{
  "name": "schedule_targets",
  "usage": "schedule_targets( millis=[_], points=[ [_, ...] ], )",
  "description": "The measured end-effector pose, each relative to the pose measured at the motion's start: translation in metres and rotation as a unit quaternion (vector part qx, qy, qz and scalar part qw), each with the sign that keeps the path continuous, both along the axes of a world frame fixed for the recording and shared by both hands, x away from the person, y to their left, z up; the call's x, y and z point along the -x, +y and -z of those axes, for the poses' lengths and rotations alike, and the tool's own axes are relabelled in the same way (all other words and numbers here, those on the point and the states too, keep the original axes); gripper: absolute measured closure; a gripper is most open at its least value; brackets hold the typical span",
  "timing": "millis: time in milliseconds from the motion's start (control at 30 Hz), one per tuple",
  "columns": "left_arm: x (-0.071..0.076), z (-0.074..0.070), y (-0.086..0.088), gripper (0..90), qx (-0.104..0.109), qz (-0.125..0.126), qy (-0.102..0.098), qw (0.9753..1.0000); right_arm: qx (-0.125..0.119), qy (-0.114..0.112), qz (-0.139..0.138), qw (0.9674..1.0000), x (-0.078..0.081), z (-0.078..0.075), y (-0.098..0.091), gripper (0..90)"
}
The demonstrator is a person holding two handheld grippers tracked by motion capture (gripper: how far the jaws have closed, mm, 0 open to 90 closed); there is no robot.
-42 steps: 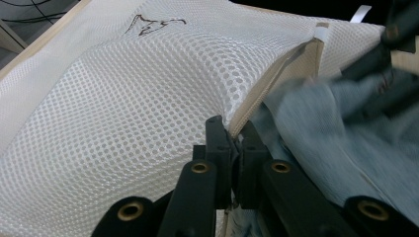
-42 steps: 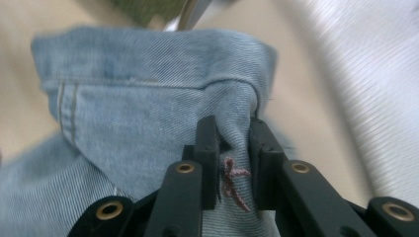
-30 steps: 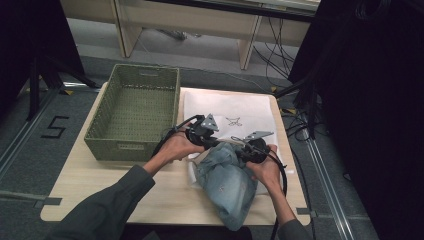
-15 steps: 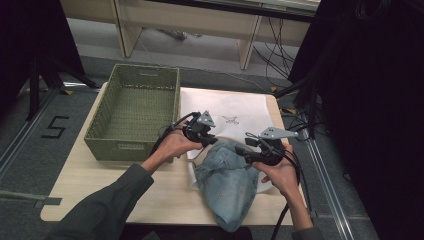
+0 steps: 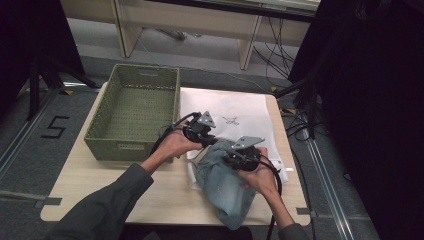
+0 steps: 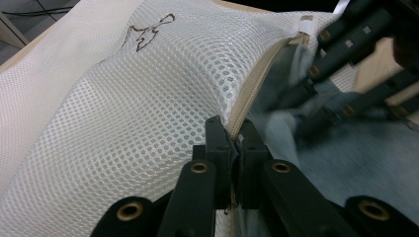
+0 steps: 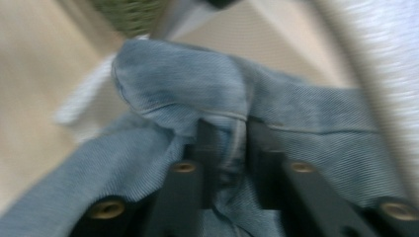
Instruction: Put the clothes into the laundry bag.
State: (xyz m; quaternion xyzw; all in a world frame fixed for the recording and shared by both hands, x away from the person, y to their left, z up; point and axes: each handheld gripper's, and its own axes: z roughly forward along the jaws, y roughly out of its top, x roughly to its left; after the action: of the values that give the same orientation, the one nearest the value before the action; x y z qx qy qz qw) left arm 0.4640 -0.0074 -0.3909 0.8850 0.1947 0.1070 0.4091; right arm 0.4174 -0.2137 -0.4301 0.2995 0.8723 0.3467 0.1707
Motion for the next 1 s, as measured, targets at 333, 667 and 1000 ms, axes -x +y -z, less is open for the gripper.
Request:
schedule_targets(
  millis=[333, 667, 1000],
  points=[
    [-0.001, -0.002, -0.001, 86.2, -0.005, 0.004, -0.002, 1.0000, -0.011, 0.001, 0.126, 0.9919, -0.043, 0.012, -0.022, 79.5],
    [-0.003, -0.003, 0.003, 86.0, 0.001, -0.005, 0.003, 1.0000, -0.105, 0.013, 0.096, 0.9897, -0.001, -0.030, -0.032, 46.1],
    [-0.005, -0.003, 0.004, 86.0, -0.008, 0.004, 0.003, 1.0000, -0.106, 0.046, -0.005, 0.9933, 0.059, -0.021, -0.003, 37.5]
  ],
)
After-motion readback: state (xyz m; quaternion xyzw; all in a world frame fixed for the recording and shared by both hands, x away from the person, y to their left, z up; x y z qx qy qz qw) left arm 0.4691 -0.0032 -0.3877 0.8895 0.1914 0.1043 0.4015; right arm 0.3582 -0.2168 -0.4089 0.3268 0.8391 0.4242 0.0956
